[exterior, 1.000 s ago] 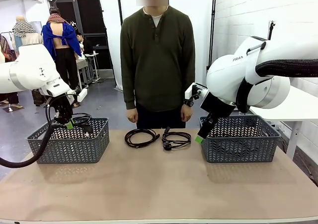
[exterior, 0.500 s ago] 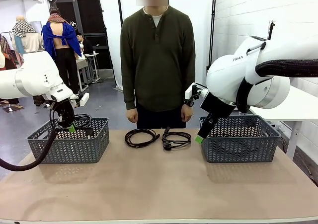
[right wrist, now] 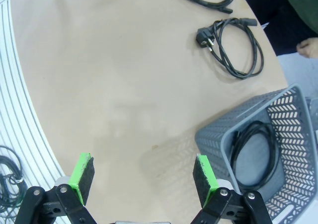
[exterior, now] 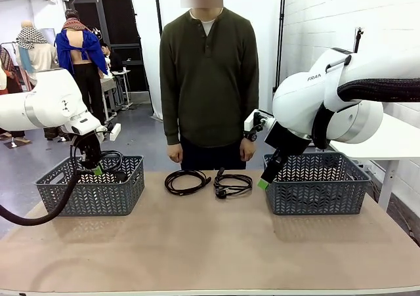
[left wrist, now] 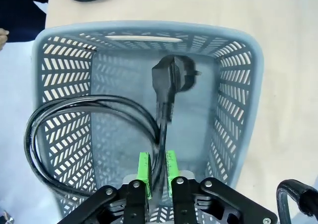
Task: Organize the cables according to human instructions.
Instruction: Pick up a bundle of cables and place it in the basket indicated by the human.
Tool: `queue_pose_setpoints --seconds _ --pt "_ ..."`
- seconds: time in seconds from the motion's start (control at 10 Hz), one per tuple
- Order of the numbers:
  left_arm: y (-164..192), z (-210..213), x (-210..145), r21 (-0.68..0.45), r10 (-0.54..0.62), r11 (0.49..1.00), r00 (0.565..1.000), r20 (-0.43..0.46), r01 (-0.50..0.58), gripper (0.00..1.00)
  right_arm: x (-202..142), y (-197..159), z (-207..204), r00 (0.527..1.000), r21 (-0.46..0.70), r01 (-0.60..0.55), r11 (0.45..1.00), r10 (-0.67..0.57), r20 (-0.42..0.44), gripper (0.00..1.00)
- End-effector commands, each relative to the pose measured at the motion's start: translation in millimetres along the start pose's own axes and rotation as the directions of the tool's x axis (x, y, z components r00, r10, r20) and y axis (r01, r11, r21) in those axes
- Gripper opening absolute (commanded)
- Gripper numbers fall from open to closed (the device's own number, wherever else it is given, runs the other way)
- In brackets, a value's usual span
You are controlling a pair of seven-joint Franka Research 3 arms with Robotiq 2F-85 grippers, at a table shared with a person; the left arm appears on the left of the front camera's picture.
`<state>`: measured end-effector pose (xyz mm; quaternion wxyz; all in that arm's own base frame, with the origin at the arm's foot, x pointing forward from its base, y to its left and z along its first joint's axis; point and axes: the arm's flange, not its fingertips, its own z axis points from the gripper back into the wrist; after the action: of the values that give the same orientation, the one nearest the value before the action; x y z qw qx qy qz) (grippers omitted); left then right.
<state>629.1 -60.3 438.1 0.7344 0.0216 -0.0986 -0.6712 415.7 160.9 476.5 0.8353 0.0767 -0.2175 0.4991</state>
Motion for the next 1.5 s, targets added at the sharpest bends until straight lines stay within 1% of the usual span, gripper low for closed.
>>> queue_pose_setpoints --seconds 0.0,0.2,0.4,0.8,1.0,1.2,1.3,1.4 --pt "-2 8 -4 -0.028 -0.015 1.0 1.0 -0.013 0.014 0.59 1 -1 0 1.0 -0.006 0.003 1.0 -0.003 0.0 1.0" --pt "-11 12 -9 -0.027 -0.003 1.0 1.0 -0.013 0.002 0.99 1 -1 0 1.0 -0.006 0.003 1.0 -0.003 0.0 1.0" --pt "-13 8 -11 -0.026 0.014 1.0 1.0 0.0 -0.014 1.0 1 -1 0 1.0 -0.006 0.003 1.0 -0.003 0.0 1.0" --pt "-11 31 0 -0.003 0.041 0.999 0.999 0.015 -0.041 1.0 1 -1 0 1.0 -0.006 0.003 1.0 -0.003 0.0 1.0" --pt "-13 47 7 -0.029 0.043 0.999 0.999 0.016 -0.042 1.0 1 -1 0 1.0 -0.006 0.003 1.0 -0.003 0.0 1.0" --pt "-21 57 12 -0.066 0.045 0.997 0.998 0.039 -0.042 1.0 1 -1 0 1.0 -0.006 0.003 1.0 -0.003 0.0 1.0" --pt "-14 46 8 -0.015 0.021 1.0 1.0 0.009 -0.021 1.0 1 -1 0 1.0 -0.006 0.003 1.0 -0.003 0.0 1.0" --pt "-14 46 8 -0.015 0.021 1.0 1.0 0.009 -0.021 1.0 1 -1 0 1.0 -0.006 0.003 1.0 -0.003 0.0 1.0"
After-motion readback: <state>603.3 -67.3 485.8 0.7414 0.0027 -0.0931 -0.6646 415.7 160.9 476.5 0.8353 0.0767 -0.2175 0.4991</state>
